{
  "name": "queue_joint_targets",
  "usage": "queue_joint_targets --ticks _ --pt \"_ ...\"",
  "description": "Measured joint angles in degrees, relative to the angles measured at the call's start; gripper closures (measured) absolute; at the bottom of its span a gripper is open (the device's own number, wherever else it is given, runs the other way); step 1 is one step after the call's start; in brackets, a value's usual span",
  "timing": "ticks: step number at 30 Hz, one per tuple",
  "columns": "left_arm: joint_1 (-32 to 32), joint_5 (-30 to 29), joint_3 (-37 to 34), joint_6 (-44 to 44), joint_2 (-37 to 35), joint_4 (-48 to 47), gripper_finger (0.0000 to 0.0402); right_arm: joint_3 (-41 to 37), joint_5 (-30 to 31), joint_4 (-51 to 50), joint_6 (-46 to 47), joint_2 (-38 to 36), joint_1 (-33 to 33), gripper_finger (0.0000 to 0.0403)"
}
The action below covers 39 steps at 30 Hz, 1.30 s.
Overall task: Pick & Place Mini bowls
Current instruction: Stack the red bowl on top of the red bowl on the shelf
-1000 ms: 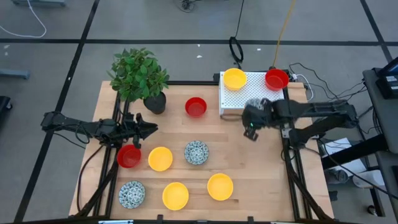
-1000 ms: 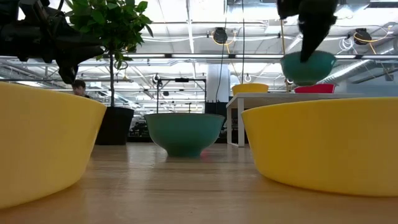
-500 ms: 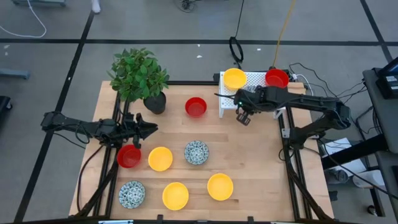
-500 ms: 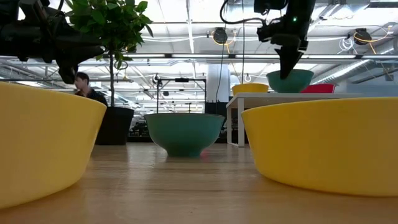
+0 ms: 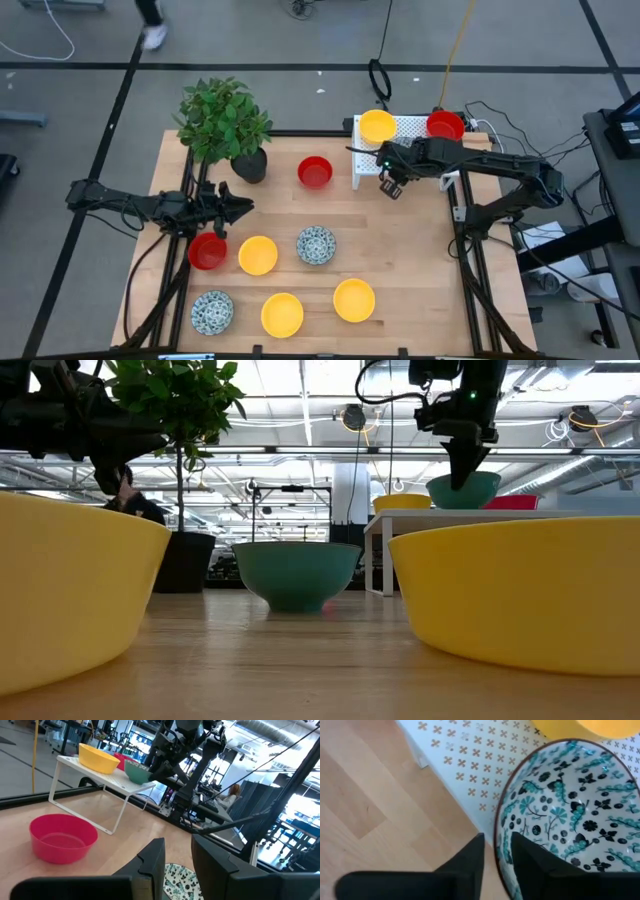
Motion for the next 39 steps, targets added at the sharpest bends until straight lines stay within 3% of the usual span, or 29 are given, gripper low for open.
queue_joint_targets --ticks 7,12,19,21,26,35,39 --pt "0.01 -0.01 0.00 0.03 0.00 -0.01 0.0304 2.04 -0.08 -2.90 1.74 -0.90 -0.45 0.0244" --pt "0.01 -0.01 0.00 0.03 0.00 -0.01 0.0304 6.08 -1.81 -3.47 2.58 -2.57 0.91 0.0224" --pt "0.01 -0.01 0.00 0.03 -0.01 -0.01 0.0304 6.81 -17.87 13.80 -5.61 -2.87 5.06 0.0229" --pt "0.00 -0.01 0.00 0.03 -0.01 0.01 0.0304 5.46 -19.49 21.70 -8.95 -1.81 6.81 0.0231" --pt "0.00 -0.01 0.00 0.03 0.00 -0.01 0.0304 2.86 -20.95 33.70 -13.03 4.44 8.97 0.0218" --pt "-0.01 -0.01 0.00 -0.03 -0.02 0.01 0.0304 2.71 -22.14 44.67 -16.67 19.14 8.98 0.0169" --pt "0.00 -0.01 0.00 -0.02 -0.02 0.00 0.0304 2.71 -17.30 48.97 -23.93 23.47 8.98 0.0160"
